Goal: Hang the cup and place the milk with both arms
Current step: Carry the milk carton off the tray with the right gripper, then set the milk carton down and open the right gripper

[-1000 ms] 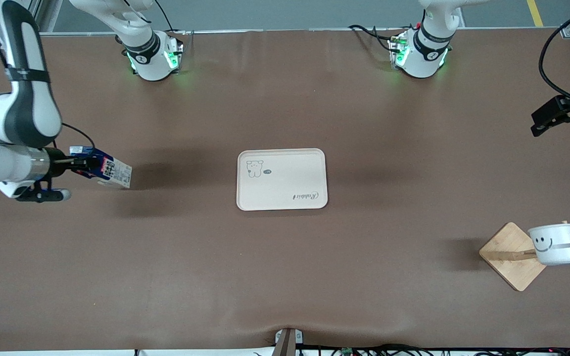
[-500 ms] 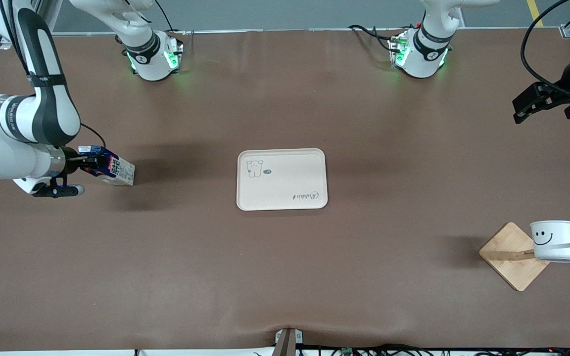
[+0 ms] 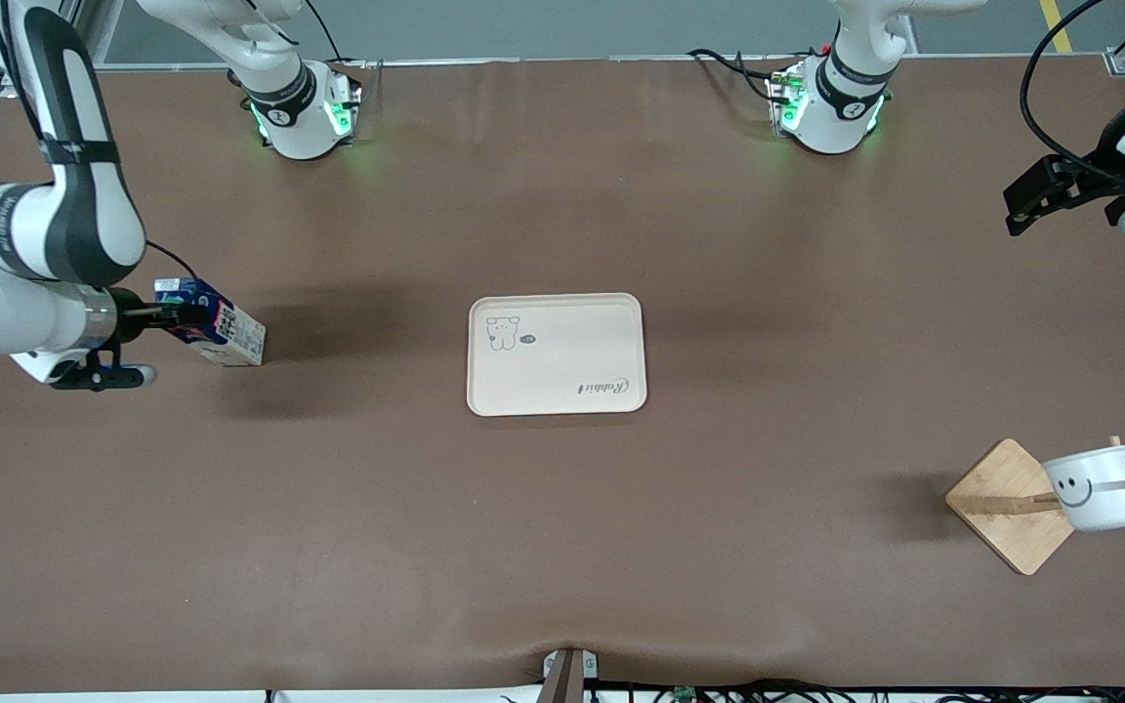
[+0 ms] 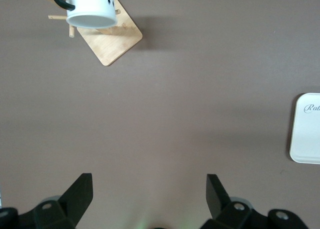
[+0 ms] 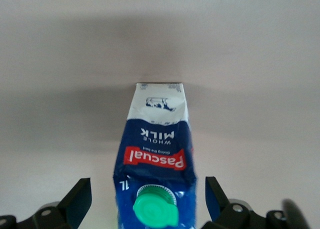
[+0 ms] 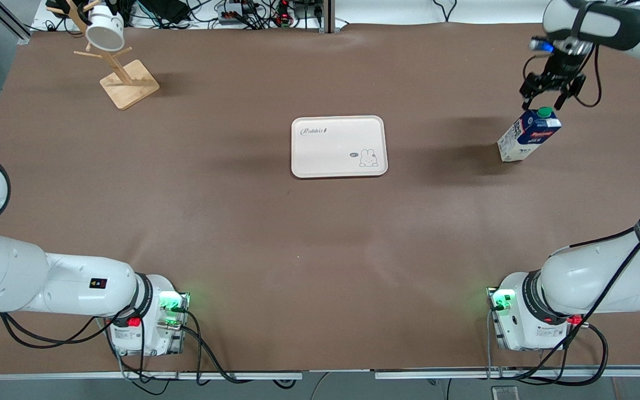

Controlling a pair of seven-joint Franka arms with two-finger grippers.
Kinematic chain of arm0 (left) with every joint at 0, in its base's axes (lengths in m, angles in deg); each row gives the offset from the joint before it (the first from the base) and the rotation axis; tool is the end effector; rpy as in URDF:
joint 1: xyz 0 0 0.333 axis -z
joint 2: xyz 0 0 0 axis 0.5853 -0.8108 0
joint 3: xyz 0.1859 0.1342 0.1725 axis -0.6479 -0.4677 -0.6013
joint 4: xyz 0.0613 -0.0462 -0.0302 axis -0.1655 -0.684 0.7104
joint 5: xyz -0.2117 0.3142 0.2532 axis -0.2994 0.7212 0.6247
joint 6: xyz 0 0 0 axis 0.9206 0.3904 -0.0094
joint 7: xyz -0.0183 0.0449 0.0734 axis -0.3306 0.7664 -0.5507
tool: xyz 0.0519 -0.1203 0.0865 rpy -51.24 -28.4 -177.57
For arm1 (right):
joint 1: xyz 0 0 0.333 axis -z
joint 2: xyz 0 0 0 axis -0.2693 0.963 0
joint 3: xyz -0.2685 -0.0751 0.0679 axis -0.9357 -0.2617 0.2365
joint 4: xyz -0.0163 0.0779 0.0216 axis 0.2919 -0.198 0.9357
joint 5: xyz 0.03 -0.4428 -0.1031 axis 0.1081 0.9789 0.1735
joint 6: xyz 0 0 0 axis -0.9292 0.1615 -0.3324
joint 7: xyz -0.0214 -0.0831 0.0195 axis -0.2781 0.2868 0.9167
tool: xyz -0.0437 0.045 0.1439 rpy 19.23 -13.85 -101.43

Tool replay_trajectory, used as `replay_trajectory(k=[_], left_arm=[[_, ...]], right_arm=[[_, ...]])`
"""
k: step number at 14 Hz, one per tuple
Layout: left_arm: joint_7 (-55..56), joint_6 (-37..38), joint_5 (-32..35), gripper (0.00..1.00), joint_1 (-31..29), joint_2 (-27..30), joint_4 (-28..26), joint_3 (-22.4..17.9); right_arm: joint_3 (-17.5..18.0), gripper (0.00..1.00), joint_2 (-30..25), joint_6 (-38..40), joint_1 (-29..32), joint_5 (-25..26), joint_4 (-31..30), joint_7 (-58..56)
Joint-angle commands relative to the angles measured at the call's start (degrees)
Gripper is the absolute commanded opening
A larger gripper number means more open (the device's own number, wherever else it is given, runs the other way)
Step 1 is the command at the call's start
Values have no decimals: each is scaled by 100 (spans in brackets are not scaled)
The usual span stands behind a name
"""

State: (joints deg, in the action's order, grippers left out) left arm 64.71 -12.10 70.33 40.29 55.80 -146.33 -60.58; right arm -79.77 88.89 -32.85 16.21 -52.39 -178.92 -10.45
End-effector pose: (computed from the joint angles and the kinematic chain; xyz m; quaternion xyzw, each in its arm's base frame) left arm 0.5914 -0.0532 0.5889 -0.9985 -0.0235 -0.0010 0.0494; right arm 0.5945 -0.0615 0.2654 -0.9828 -0.0100 0.1837 0.0135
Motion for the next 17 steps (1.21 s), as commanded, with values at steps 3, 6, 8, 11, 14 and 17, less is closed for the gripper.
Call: replay_trajectory(k=[3, 6, 8, 11, 14, 17], left_arm=[[69, -46, -72, 100, 46, 181, -197, -16], [69, -46, -334, 100, 11, 164, -171, -16], [77, -37, -441, 100, 2, 164, -162, -25], [86, -19, -433, 100, 11, 138, -162, -25], [602, 59, -432, 100, 46, 164, -162, -7], [535, 104, -406, 100, 55, 129, -153, -7]], right_arm=[[47, 100, -71, 805, -138, -102, 1654, 20], [38, 100, 350, 1189, -67, -85, 3462, -50], [38, 100, 307, 1384, -102, -172, 3932, -41], [38, 100, -263, 2252, -41, -234, 3619, -6], [30, 100, -1281, 2255, 38, -173, 2444, 12], [56, 100, -1766, 2098, 65, -147, 1703, 11]])
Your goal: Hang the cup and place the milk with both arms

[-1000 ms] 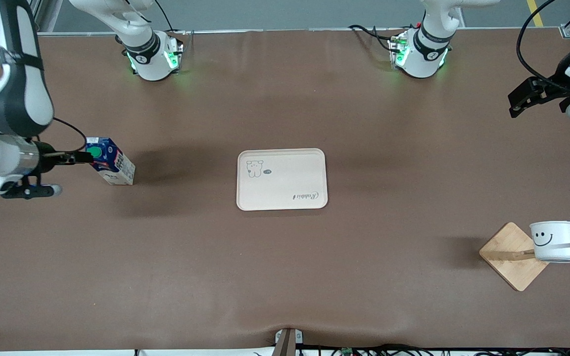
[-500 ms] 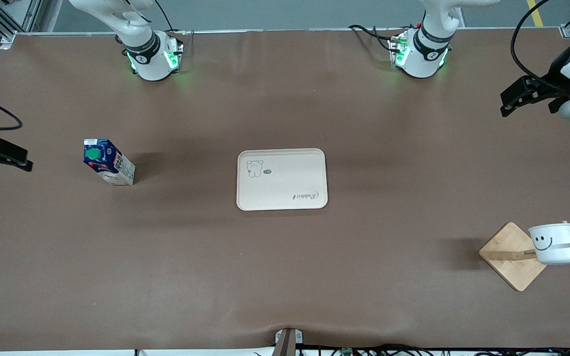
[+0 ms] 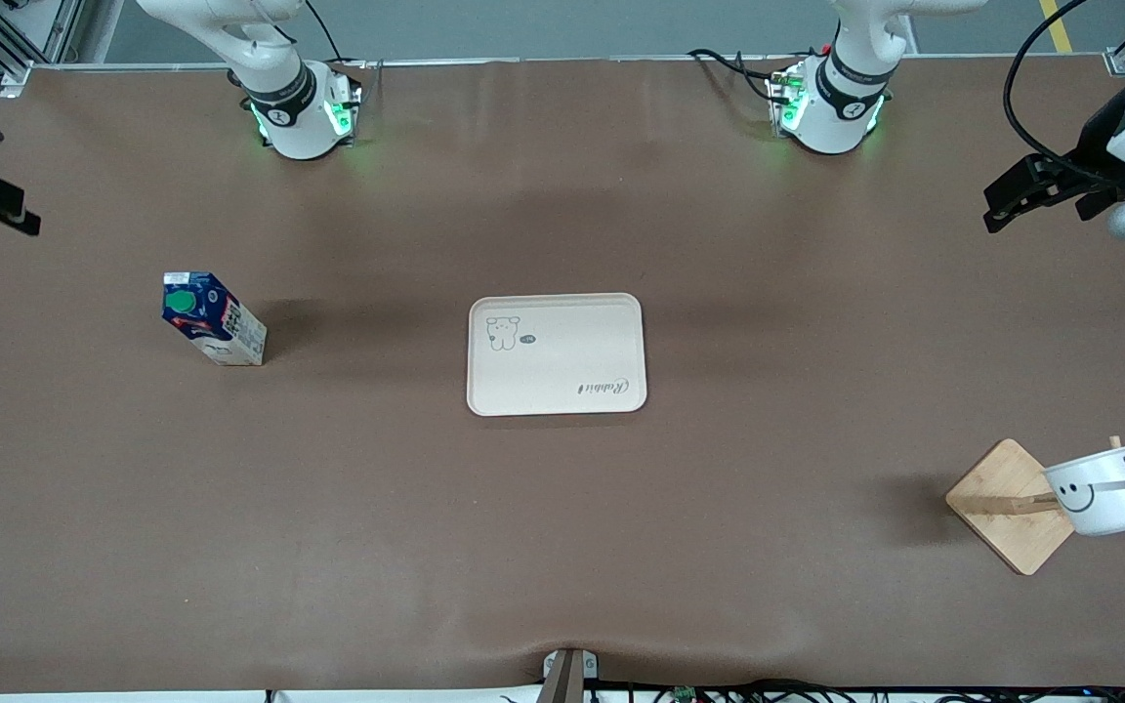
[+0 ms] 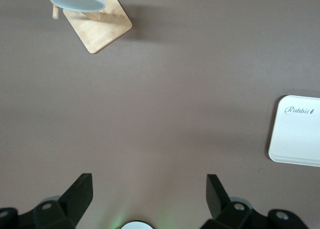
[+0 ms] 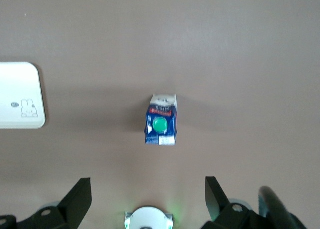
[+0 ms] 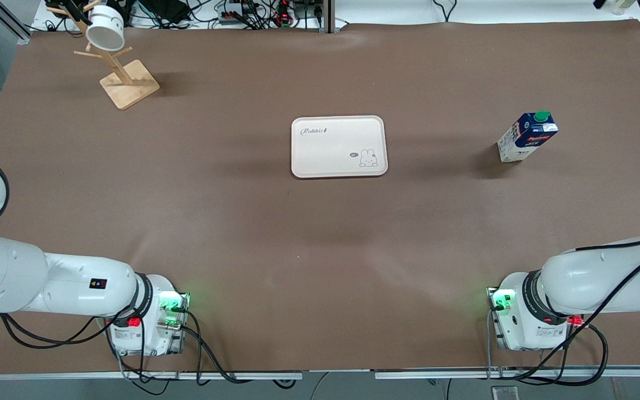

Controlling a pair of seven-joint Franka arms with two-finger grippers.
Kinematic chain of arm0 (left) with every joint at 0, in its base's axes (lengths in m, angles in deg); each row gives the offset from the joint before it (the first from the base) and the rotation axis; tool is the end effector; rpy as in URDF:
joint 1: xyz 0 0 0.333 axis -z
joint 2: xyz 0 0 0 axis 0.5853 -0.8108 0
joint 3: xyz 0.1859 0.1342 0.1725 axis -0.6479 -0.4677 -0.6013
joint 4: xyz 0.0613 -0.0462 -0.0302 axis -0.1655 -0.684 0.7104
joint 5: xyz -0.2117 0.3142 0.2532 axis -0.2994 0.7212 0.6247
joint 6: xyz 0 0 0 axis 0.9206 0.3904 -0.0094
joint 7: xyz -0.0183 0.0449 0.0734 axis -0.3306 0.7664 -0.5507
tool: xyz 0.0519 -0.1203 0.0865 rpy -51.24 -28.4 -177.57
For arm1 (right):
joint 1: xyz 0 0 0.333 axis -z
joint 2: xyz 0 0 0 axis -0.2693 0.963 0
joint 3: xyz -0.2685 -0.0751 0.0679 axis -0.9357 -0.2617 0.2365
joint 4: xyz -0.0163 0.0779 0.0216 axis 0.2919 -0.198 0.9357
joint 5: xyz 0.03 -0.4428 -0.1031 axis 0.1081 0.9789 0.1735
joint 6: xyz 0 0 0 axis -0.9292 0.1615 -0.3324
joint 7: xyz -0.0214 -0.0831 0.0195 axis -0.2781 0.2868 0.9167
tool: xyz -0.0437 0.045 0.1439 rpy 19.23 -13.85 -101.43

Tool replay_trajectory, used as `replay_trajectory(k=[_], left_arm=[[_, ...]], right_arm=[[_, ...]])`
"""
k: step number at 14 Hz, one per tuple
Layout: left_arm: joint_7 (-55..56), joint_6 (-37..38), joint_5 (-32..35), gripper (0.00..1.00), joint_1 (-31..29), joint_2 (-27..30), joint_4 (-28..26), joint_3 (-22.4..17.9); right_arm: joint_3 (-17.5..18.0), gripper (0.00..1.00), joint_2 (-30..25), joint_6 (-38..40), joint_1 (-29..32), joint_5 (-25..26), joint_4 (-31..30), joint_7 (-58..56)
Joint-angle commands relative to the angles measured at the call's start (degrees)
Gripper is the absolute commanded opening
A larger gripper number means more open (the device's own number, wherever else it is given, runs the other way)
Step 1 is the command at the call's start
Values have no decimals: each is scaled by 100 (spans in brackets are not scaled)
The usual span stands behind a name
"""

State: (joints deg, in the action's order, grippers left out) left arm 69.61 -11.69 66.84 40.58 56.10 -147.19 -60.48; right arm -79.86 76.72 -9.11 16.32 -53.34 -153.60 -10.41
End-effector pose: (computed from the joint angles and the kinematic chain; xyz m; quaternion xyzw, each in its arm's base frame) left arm 0.5869 -0.0669 0.5828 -0.9979 -0.0599 0.0105 0.0212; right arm 0.5816 -0.0590 0.5930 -0.9977 -0.0118 0.0639 0.0179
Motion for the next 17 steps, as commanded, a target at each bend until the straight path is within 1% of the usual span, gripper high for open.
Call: replay_trajectory(k=[1, 3, 5, 6, 7, 8, 12, 14, 16, 17], left_arm=[[-43, 53, -22, 100, 25, 98, -59, -17], [-175, 53, -13, 100, -1, 98, -41, -17], [-202, 62, 13, 100, 8, 98, -50, -26], [-280, 62, 22, 100, 8, 89, -50, -26], [-350, 62, 39, 100, -18, 89, -58, -26], [-421, 62, 74, 100, -27, 115, -111, -26], [-430, 62, 92, 100, -28, 116, -59, -35], [-430, 62, 101, 100, -28, 81, -15, -26], [-430, 53, 110, 100, -10, 37, -6, -26], [-430, 53, 110, 100, -1, -7, 81, -35]], right_arm=[[65, 100, -680, -485, 54, -43, -1058, -1], [56, 100, -734, -488, 89, -34, -1244, -1], [56, 100, -927, -680, 89, -8, -1473, -9], [56, 100, -901, -777, 72, 44, -1430, -53], [91, 100, -901, -778, -15, 254, -1325, -27], [100, 100, -901, -804, -103, 352, -1324, -1], [56, 100, -814, -682, -34, 344, -1008, -62], [56, 100, -813, -366, 36, 309, -737, -10], [74, 100, -804, -338, 10, 291, -700, -27], [82, 100, -796, -356, -7, 282, -709, -27]])
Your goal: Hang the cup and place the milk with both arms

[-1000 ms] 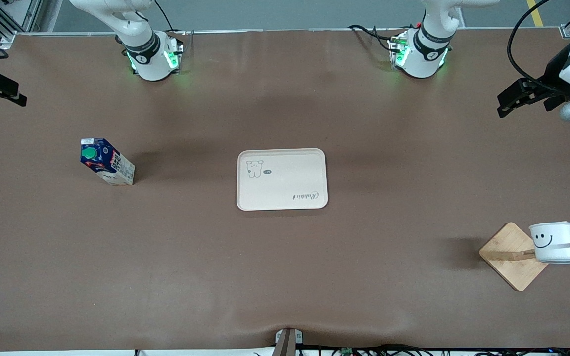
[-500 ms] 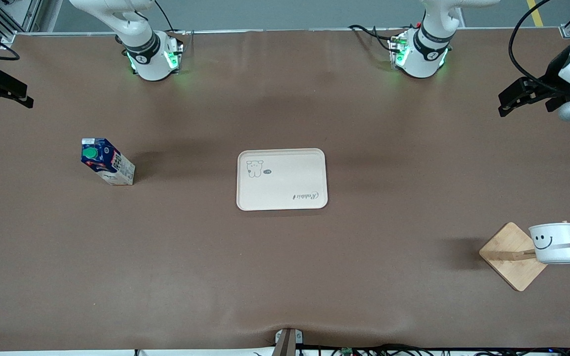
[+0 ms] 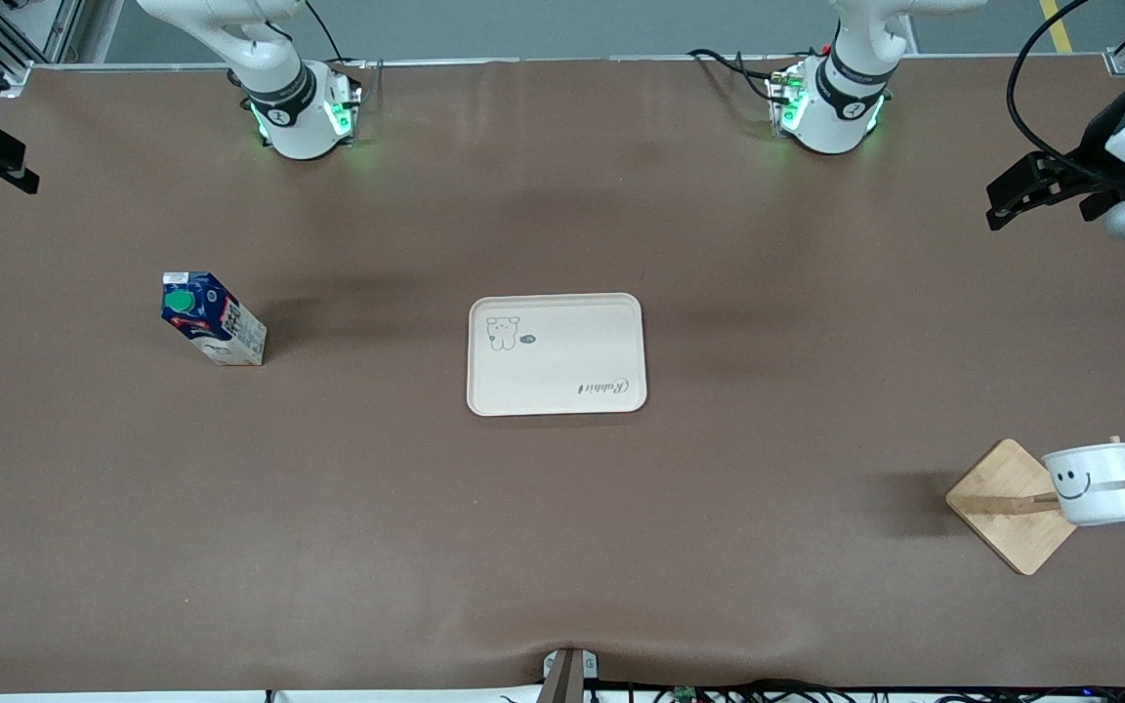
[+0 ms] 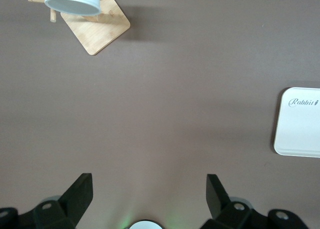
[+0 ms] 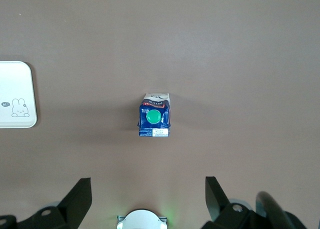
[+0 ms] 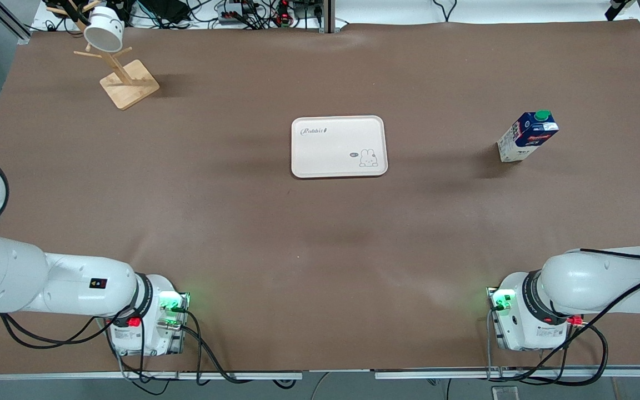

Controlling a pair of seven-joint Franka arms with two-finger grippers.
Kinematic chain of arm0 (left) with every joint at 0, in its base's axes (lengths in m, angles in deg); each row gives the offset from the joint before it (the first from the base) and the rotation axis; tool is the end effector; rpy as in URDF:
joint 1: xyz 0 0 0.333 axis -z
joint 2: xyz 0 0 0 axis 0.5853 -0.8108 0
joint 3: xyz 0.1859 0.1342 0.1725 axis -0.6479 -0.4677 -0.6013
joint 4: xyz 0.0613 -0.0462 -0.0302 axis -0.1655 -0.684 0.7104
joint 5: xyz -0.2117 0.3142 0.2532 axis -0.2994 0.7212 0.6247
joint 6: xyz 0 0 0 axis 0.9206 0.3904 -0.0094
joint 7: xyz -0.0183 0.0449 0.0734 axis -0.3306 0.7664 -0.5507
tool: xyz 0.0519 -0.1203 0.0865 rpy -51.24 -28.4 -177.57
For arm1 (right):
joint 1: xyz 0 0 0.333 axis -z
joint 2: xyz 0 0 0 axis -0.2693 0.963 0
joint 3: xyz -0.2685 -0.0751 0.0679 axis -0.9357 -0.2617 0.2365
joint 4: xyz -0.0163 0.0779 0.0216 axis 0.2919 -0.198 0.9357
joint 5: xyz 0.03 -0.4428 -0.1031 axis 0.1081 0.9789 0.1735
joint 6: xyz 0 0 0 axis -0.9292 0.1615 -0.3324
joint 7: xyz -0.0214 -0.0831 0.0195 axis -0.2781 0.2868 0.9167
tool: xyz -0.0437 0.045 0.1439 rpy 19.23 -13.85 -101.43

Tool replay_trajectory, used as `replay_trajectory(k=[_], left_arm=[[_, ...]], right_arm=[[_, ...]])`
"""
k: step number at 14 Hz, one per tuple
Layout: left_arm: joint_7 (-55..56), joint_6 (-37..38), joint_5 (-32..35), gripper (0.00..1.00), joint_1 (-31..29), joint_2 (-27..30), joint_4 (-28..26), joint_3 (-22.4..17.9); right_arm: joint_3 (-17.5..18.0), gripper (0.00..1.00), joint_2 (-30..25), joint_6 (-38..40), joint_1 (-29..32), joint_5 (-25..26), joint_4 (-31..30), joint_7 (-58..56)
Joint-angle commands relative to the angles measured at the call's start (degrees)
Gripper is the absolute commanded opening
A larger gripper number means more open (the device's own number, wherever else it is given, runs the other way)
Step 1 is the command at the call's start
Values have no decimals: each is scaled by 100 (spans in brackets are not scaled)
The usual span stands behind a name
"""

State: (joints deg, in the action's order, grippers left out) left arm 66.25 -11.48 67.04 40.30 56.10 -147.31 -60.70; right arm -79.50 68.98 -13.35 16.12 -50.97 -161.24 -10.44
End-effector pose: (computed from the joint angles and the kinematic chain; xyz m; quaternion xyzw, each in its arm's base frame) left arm 0.5868 -0.0610 0.5815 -0.9990 -0.0351 0.0138 0.0228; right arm 0.5543 -0.0606 0.6077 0.9995 0.0138 -0.0283 0.0009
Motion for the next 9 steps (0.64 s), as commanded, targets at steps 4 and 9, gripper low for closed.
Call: replay_trajectory(k=[4, 9], left_arm=[[-68, 41, 82, 100, 18, -69, 165, -4], [-85, 41, 82, 100, 9, -69, 191, -4]], right_arm=[[47, 100, -13, 59, 21, -322, 178, -33], [29, 100, 83, 24, 56, -367, 179, -51]])
